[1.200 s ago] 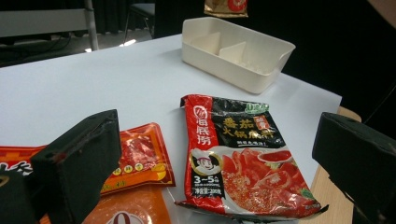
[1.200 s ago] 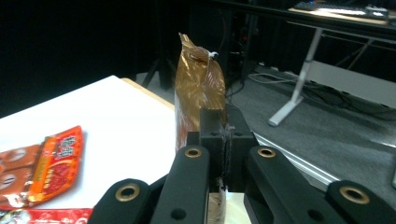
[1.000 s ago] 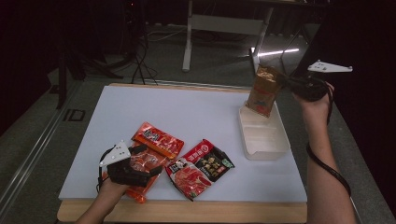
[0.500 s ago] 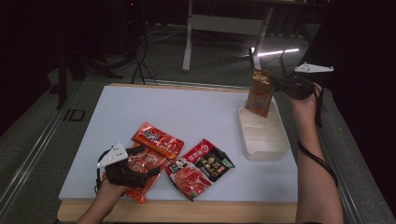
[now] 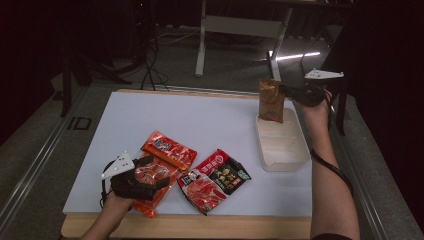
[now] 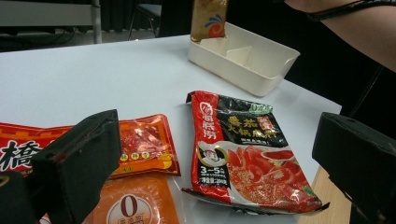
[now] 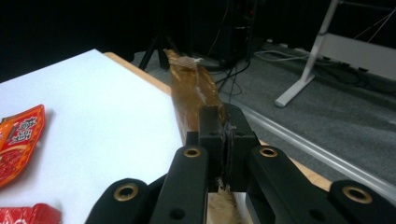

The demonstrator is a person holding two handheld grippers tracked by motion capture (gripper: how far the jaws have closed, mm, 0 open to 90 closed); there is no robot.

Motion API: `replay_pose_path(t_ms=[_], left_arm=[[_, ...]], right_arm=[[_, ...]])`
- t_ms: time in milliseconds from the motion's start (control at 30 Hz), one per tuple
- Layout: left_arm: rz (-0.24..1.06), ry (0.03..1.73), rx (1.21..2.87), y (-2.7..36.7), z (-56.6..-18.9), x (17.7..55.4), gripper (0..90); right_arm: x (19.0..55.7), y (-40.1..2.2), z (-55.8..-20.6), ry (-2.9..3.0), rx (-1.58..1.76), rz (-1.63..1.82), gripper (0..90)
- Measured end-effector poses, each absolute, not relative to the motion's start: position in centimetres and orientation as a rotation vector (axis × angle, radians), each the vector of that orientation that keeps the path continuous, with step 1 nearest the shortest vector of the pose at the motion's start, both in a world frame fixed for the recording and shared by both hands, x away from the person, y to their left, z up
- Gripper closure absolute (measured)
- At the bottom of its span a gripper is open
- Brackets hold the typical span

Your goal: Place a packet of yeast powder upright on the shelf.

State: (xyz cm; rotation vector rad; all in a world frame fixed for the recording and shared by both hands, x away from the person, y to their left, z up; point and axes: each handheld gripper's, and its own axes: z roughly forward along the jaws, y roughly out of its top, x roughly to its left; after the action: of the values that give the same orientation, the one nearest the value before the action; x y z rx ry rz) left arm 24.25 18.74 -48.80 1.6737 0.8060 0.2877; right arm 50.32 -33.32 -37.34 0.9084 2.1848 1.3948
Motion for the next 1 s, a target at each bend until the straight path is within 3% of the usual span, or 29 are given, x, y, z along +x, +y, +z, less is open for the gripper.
replay_pose_path(t_ms=[733, 1000], left_arm=[[0.304, 0.796, 1.688, 18.7, -49.1, 24.4, 2.0], [0.349, 0.789, 1.679, 18.9, -49.0, 24.5, 2.1]], right_arm=[[50.6, -35.3, -41.4, 2.159, 1.128, 1.368, 85.5], [49.8, -36.2, -41.0, 2.083, 1.171, 1.375, 72.3]])
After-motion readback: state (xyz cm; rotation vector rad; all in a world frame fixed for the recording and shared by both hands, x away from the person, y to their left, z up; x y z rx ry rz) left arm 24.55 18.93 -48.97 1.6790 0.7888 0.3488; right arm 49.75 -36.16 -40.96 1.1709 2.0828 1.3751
